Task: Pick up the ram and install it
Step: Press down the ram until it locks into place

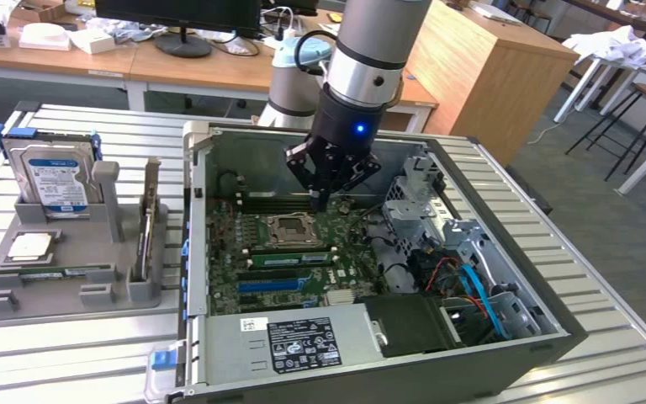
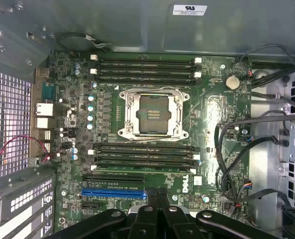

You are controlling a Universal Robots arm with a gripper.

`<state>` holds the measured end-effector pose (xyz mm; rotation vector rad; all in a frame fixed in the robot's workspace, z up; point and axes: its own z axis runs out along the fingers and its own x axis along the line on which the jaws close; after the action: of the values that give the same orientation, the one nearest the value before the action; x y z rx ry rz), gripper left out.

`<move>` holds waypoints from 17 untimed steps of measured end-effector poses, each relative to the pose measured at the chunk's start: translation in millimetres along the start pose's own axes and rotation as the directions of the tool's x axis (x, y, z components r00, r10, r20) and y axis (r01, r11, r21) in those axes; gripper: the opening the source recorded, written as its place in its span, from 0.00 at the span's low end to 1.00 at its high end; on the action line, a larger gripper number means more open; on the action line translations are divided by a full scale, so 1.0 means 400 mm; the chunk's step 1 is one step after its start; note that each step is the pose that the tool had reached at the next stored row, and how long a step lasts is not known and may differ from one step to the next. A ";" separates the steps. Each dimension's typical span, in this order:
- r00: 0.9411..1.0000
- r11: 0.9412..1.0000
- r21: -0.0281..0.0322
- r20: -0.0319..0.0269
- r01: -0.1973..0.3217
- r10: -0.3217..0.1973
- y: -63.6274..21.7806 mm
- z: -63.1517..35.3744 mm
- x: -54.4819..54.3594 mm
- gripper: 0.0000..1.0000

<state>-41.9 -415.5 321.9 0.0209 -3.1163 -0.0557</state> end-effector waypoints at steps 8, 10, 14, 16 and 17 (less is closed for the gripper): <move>1.000 1.000 0.000 0.012 0.001 -0.001 0.000 0.000 0.017 0.10; 1.000 1.000 0.000 0.012 0.001 -0.001 0.001 0.000 0.017 0.10; 1.000 1.000 0.000 0.012 0.000 0.000 0.005 0.000 0.017 0.10; 1.000 1.000 0.000 0.012 0.000 0.000 0.005 0.000 0.017 0.10; 1.000 1.000 0.000 0.012 0.000 0.000 0.006 0.001 0.017 0.10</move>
<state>-48.6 -413.1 321.9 0.0208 -3.1282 -0.0558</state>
